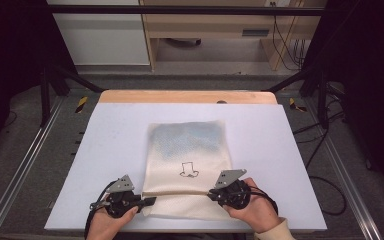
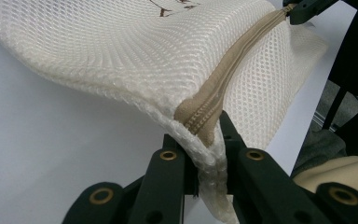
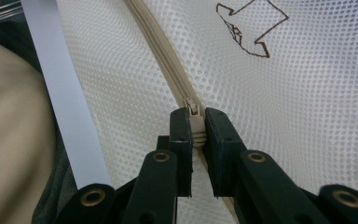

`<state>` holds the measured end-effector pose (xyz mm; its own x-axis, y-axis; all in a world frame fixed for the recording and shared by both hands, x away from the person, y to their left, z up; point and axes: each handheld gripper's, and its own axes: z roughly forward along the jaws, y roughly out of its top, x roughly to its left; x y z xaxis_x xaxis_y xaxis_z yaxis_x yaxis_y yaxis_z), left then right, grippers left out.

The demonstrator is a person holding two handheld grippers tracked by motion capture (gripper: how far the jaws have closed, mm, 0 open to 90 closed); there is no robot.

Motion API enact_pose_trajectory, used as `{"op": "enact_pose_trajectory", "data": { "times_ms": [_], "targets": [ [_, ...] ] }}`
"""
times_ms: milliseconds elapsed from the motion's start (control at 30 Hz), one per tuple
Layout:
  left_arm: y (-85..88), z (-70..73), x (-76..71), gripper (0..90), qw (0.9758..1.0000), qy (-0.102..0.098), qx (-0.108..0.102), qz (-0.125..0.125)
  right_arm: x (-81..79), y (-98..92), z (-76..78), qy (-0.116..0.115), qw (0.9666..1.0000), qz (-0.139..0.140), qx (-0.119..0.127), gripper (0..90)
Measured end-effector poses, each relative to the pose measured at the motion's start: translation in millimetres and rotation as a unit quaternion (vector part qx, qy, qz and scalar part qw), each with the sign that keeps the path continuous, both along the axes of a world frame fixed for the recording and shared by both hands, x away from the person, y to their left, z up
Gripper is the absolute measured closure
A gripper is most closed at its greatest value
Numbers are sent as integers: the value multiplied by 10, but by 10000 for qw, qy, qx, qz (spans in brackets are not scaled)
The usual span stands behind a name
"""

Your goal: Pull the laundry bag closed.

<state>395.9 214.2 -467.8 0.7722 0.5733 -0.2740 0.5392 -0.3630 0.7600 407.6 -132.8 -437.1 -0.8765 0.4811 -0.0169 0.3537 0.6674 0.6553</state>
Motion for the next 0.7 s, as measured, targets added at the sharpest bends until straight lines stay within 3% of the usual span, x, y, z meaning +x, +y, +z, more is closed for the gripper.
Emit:
{"op": "enact_pose_trajectory", "data": {
  "times_ms": [700],
  "targets": [
    [-11, -23, 3, 837, 10000, 28, 10, -14, -38, -142, -38, 77, 9998, -177, 88, 819]
  ]
}}
